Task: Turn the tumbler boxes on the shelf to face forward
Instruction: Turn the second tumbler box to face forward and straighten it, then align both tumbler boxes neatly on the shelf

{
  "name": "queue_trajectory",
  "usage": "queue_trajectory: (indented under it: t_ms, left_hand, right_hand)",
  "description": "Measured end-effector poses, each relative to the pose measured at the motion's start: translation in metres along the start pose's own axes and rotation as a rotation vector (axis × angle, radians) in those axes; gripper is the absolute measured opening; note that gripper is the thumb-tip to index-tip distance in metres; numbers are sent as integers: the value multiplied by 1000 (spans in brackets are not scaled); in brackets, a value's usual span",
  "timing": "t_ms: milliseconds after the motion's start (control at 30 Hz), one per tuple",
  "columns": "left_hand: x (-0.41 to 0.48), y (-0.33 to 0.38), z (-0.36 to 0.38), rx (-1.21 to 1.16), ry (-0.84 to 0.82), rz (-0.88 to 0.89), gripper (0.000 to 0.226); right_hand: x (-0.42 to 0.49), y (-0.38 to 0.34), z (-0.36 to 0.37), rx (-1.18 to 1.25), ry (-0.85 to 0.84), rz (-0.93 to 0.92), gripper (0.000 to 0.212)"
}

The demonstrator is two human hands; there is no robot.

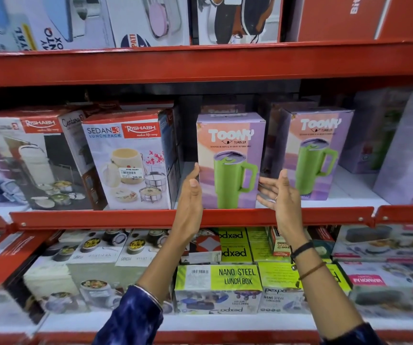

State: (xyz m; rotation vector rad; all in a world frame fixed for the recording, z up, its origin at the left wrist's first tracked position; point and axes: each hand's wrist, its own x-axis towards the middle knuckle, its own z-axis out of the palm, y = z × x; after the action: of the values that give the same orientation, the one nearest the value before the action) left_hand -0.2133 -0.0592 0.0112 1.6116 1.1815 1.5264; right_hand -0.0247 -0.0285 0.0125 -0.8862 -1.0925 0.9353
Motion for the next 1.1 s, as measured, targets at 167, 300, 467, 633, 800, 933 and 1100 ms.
queue_trajectory:
  t_ms: [167,300,467,633,800,933,1100]
  left_hand:
    - [-2,-1,4,66,14,44,91]
    - [-9,8,30,151,248,185,69]
    - [-13,32,85,112,136,567,50]
    - [8,39,152,8,-23,385,55]
    - [38,27,186,-4,14,54,48]
    - [47,19,194,87,-57,31,46]
    - [42,26,192,-16,-61,-48,48]
  right_hand:
    - [-2,4,-1,-4,11,4,53]
    - [-4,0,-12,18,103,-71,65]
    - [13,-15,-59,67,345,-198,55]
    - [50,-16,-113,15,411,-153,52]
    - [81,-8,-143,-99,248,0,67]
    - [84,-15,-146,-70,106,16,60]
    - [81,-19,-149,-40,74,28,61]
